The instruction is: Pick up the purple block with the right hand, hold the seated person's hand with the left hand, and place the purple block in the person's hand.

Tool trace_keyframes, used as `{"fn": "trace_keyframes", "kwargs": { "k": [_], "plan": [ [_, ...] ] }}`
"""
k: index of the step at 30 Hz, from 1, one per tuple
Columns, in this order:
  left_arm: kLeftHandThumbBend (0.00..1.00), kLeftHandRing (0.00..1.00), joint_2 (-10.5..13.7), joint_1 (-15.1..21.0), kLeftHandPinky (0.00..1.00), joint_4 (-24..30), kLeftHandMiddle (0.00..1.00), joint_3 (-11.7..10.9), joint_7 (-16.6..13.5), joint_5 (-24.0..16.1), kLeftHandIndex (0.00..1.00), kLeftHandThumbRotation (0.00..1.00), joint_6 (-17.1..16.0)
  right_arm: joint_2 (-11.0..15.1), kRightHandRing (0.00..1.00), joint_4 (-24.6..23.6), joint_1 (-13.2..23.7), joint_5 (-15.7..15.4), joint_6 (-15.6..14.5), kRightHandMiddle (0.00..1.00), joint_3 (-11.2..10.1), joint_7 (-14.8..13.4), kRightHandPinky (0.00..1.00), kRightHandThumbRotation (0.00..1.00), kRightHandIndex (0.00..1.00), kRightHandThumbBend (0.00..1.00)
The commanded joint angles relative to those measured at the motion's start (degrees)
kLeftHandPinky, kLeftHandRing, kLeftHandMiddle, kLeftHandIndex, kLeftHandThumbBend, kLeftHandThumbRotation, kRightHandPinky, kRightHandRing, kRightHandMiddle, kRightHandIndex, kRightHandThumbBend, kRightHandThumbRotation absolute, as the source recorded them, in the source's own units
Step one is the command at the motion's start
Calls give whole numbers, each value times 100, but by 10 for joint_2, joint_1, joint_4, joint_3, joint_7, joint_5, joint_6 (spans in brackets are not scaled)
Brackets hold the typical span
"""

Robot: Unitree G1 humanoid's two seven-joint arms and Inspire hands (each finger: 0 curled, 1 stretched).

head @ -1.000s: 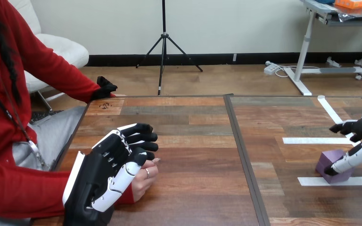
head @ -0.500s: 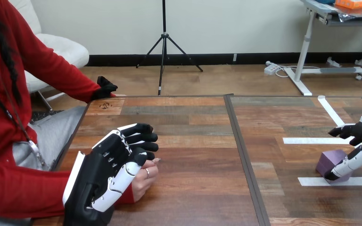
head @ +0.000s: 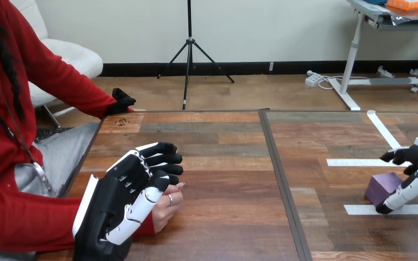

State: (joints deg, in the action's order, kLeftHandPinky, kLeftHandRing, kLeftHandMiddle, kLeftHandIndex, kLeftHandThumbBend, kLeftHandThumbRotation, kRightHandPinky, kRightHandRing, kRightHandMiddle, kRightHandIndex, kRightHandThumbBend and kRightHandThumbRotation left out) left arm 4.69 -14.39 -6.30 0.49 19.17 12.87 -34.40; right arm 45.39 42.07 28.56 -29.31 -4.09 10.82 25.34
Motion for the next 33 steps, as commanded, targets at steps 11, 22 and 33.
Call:
{"fn": "trace_keyframes", "kwargs": {
  "k": [11,22,33],
  "plan": [
    [63,64,2,25,59,25,67,-7,-1,0,67,57,-8,-12,86,23,58,-14,5,91,17,-28,73,0,90,97],
    [62,63,1,22,59,28,66,-9,-4,1,67,57,-8,-14,80,45,61,-31,34,88,38,-49,67,0,86,90],
    [62,63,0,18,59,35,66,-8,-4,4,67,57,-2,-23,76,83,68,-37,58,85,51,-75,63,0,83,83]
  ]
}}
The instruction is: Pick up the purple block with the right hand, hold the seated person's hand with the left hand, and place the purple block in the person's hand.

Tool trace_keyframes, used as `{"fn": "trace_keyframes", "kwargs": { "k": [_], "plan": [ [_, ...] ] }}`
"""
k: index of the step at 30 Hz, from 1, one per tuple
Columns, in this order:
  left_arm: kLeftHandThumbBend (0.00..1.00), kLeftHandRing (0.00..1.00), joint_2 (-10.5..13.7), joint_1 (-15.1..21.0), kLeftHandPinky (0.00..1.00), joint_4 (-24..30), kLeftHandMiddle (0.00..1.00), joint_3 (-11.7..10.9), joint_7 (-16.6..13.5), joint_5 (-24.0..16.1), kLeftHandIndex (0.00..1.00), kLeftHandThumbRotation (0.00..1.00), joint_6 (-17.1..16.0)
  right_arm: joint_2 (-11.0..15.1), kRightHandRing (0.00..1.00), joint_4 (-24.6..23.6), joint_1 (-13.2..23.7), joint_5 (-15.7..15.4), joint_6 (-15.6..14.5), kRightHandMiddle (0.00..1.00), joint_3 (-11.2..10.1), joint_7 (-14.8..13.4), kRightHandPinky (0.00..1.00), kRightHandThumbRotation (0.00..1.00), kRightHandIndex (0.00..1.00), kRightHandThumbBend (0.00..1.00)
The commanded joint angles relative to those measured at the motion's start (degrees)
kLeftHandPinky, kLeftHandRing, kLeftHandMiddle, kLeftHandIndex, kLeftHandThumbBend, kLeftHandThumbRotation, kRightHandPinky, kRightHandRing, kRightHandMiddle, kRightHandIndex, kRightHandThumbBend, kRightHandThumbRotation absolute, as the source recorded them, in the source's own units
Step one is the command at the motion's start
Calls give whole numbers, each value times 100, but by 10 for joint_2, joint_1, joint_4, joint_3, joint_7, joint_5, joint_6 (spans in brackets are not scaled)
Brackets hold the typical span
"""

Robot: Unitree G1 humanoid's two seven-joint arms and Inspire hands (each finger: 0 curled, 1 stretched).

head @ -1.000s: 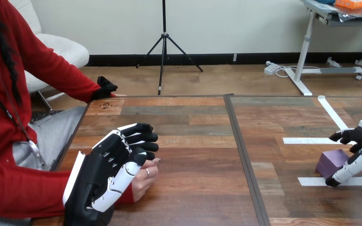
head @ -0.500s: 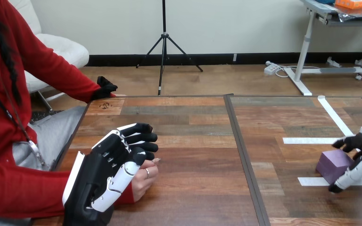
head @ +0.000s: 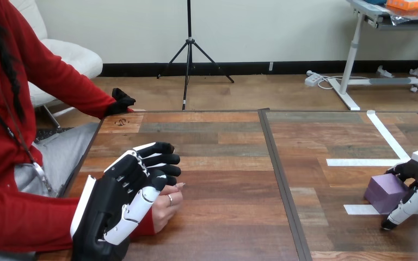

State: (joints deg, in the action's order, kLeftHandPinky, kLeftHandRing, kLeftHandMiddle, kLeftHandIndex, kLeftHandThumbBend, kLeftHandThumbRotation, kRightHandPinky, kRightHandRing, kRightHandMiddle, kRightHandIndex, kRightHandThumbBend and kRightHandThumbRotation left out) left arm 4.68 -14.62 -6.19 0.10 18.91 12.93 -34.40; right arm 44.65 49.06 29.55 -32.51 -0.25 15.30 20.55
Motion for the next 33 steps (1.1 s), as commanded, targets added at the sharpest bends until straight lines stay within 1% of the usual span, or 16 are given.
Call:
{"fn": "trace_keyframes", "kwargs": {
  "k": [1,7,12,13,14,18,21,24,27,30,31,33],
  "plan": [
    [62,63,0,19,59,35,66,-4,-2,3,67,57,-2,-18,76,18,59,-6,21,85,8,-30,62,0,83,83],
    [62,63,-1,17,59,37,66,-4,-3,1,67,58,-4,-24,74,43,64,-11,34,82,17,-47,61,0,81,78],
    [60,63,1,17,59,35,66,-3,1,3,67,58,-8,-30,68,60,65,-8,47,76,16,-62,55,0,80,75],
    [60,63,1,17,59,36,66,-3,1,3,67,59,-8,-32,67,66,64,-4,53,75,15,-66,54,0,80,74],
    [60,63,1,17,60,36,66,-3,1,3,67,59,-8,-33,59,70,64,-2,58,68,14,-70,47,0,79,73],
    [60,63,0,14,60,40,66,-3,-3,0,67,59,-3,-41,45,84,64,6,66,55,9,-81,35,0,78,70],
    [60,63,0,14,60,41,66,-3,-2,1,67,60,-3,-43,43,94,64,9,78,53,9,-93,32,0,77,69],
    [59,63,0,14,60,39,66,-4,1,4,67,60,-6,-46,48,107,64,12,91,58,9,-107,36,0,76,67],
    [59,63,-1,13,60,40,66,-3,2,6,67,60,-4,-49,56,122,66,14,98,63,11,-119,47,0,75,66],
    [59,63,-1,13,60,40,66,-4,1,4,67,59,-6,-52,58,133,69,15,104,65,12,-126,51,0,74,65],
    [59,63,-1,13,60,40,66,-4,1,4,67,59,-5,-53,61,136,69,17,107,67,11,-129,55,0,73,64],
    [59,63,-1,12,60,41,66,-4,2,7,67,59,-3,-55,63,138,69,18,108,69,10,-135,57,0,73,64]
  ]
}}
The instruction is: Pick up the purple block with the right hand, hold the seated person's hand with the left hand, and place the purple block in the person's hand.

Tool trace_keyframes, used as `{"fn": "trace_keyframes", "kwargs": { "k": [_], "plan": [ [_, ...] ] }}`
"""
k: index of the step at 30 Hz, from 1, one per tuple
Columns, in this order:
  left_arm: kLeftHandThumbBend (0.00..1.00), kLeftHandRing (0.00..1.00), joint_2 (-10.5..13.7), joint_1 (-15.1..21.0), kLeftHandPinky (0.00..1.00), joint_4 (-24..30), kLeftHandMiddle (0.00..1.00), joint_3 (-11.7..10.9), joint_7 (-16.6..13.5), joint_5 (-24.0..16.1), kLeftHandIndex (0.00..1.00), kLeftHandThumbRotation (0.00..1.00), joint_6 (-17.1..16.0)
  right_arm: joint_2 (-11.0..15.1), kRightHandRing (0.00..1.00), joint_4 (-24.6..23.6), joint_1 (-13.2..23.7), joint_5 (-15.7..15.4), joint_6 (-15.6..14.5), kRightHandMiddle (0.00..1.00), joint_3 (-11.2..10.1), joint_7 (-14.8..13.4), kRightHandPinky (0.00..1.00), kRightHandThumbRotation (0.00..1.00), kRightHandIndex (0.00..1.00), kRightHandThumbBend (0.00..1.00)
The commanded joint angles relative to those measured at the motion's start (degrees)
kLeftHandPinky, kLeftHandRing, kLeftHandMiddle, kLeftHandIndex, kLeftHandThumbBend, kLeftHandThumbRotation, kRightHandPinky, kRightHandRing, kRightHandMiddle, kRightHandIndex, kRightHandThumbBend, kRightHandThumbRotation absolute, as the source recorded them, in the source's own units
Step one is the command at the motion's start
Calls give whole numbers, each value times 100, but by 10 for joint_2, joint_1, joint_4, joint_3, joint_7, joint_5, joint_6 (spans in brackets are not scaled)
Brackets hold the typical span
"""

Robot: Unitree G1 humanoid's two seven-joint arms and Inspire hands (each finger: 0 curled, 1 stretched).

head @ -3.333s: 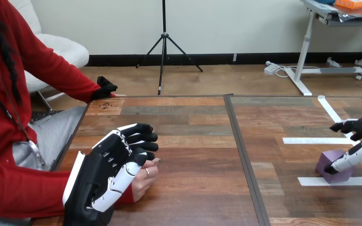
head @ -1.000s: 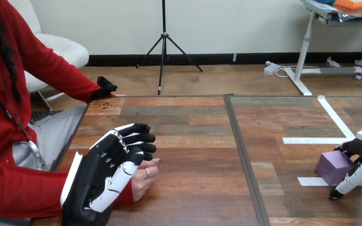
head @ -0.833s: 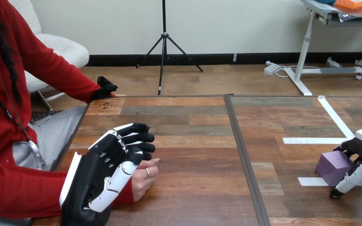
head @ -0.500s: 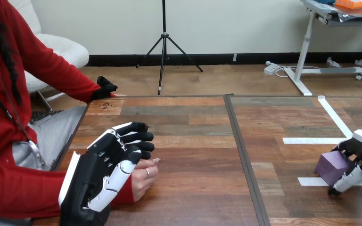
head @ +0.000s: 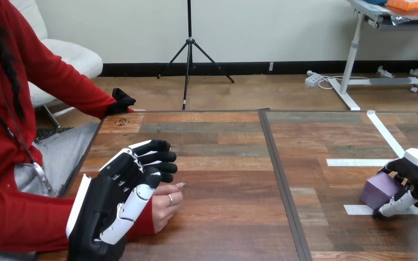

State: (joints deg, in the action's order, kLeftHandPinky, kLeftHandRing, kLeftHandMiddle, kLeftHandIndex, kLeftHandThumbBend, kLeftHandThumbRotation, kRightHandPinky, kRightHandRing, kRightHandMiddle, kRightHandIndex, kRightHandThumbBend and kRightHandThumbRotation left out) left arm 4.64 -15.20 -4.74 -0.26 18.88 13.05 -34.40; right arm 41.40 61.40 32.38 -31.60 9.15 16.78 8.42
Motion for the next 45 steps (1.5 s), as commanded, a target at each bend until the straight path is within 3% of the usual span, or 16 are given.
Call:
{"fn": "trace_keyframes", "kwargs": {
  "k": [1,9,26,45],
  "plan": [
    [59,63,-1,18,60,28,66,0,3,8,67,59,-1,-23,65,15,41,9,14,70,-4,-15,59,0,73,63],
    [60,63,0,17,60,28,66,-2,-1,-3,67,60,-4,-26,65,19,42,13,19,71,-5,-30,59,0,70,60],
    [59,62,-1,19,59,26,65,-2,2,2,67,59,-3,-28,53,30,40,16,54,57,-9,-74,49,0,56,58],
    [59,62,0,21,59,27,65,-3,2,1,67,59,0,-27,43,29,44,22,53,48,-9,-77,37,0,50,61]
  ]
}}
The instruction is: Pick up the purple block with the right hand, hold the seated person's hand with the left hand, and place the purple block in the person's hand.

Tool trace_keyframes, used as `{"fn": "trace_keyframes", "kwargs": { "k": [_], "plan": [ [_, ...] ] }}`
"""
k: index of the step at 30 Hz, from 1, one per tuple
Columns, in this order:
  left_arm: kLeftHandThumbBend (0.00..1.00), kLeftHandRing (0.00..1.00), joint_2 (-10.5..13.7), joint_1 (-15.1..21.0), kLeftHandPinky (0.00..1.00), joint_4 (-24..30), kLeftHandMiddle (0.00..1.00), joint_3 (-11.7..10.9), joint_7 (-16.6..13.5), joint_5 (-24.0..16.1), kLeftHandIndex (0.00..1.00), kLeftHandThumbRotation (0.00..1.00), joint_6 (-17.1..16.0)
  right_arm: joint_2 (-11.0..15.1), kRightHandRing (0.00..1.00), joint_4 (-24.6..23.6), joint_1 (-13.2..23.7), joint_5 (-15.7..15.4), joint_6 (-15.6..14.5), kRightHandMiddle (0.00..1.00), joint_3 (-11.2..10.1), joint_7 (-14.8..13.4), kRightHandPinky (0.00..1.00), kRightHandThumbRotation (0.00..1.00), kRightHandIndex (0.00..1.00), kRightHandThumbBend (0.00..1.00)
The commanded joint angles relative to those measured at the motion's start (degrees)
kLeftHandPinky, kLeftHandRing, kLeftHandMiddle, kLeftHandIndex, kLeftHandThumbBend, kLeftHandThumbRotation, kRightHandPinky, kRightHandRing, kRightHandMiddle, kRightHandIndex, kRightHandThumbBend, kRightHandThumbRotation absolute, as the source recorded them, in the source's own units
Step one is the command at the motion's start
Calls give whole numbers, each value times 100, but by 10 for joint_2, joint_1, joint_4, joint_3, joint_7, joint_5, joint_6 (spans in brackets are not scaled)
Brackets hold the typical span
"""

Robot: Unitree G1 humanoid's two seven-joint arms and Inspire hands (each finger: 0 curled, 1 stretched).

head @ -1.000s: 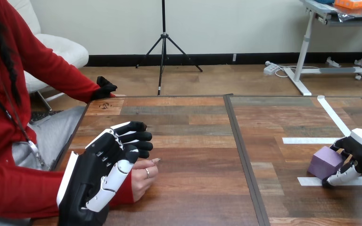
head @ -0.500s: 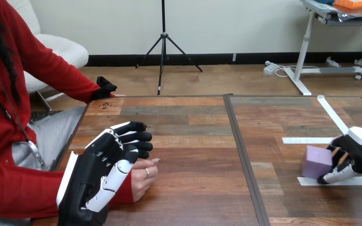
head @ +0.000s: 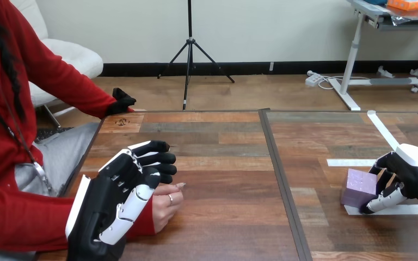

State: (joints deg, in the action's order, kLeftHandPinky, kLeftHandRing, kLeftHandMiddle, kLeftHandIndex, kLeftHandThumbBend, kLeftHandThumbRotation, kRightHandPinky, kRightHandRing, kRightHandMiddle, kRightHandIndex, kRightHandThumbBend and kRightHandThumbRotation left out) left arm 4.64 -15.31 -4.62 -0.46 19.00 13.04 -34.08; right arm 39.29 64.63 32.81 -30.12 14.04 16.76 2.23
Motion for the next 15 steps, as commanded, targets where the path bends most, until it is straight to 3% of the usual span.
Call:
{"fn": "trace_keyframes", "kwargs": {
  "k": [1,15],
  "plan": [
    [59,62,0,22,59,26,65,-1,0,0,67,59,-2,-6,43,-4,39,8,5,48,-9,-16,36,0,50,61],
    [60,62,1,27,59,25,65,-1,3,5,66,58,2,-9,45,-5,41,15,-5,49,-13,-14,39,0,49,64]
  ]
}}
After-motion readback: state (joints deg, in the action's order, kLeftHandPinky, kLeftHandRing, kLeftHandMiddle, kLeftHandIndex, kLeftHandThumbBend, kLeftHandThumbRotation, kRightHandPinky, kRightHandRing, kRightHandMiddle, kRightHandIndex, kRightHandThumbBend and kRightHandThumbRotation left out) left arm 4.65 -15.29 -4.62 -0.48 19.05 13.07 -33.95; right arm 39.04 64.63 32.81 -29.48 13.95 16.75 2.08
